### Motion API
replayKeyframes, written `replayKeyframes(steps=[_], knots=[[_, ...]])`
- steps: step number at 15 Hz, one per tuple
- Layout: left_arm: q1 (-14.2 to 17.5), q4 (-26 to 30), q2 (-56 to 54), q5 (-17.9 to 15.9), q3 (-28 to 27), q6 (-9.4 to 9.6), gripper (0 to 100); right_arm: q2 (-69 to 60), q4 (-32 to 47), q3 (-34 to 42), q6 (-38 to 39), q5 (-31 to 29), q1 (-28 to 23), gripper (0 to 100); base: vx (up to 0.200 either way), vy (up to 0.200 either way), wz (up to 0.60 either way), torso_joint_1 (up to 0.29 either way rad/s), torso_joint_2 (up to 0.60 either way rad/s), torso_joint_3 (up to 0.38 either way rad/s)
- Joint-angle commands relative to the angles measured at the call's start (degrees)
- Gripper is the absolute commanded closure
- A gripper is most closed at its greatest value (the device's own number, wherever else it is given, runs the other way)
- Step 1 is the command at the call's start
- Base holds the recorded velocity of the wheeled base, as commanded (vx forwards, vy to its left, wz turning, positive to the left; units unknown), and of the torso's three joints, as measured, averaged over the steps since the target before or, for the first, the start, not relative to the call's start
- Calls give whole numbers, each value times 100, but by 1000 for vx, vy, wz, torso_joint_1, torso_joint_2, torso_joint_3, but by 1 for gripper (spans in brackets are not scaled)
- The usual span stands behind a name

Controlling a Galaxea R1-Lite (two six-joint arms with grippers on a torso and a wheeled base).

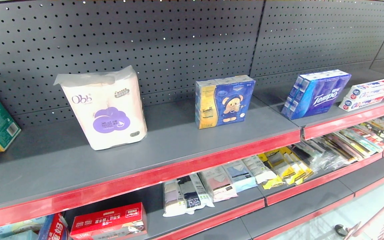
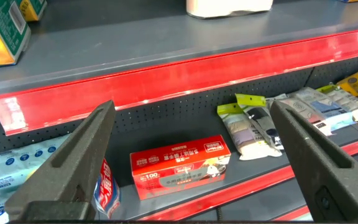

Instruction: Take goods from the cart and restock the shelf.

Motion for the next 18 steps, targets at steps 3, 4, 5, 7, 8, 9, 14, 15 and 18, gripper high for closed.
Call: replayKeyframes(steps=[3,4,5,7,8,9,14,15,18], knots=[[4,0,2,-2,0,-2,0,17,-4,-19,-32,-10,0,0,0,0,0,0,0,0],[4,0,2,-2,0,-2,0,17,-4,-19,-41,-10,0,0,0,0,0,0,0,0],[4,0,2,-2,0,-2,0,26,-4,-19,-41,-10,0,0,0,0,0,0,0,0],[4,0,2,-2,0,-11,0,61,-4,-1,-41,-19,0,0,0,0,0,0,0,0],[4,0,2,-2,0,-2,0,70,-4,-1,-41,-19,0,0,0,0,0,0,0,0],[4,0,2,-2,0,-2,0,87,-4,-1,-32,-10,0,100,0,0,0,0,0,0],[4,0,2,-2,0,-2,0,123,-4,52,-23,-10,0,100,0,0,0,0,0,0],[4,0,2,-2,0,-2,0,114,-4,52,-14,-10,0,100,0,0,0,0,0,0],[4,0,2,-2,0,-2,0,-405,31,87,82,-10,0,100,0,0,0,0,0,0]])
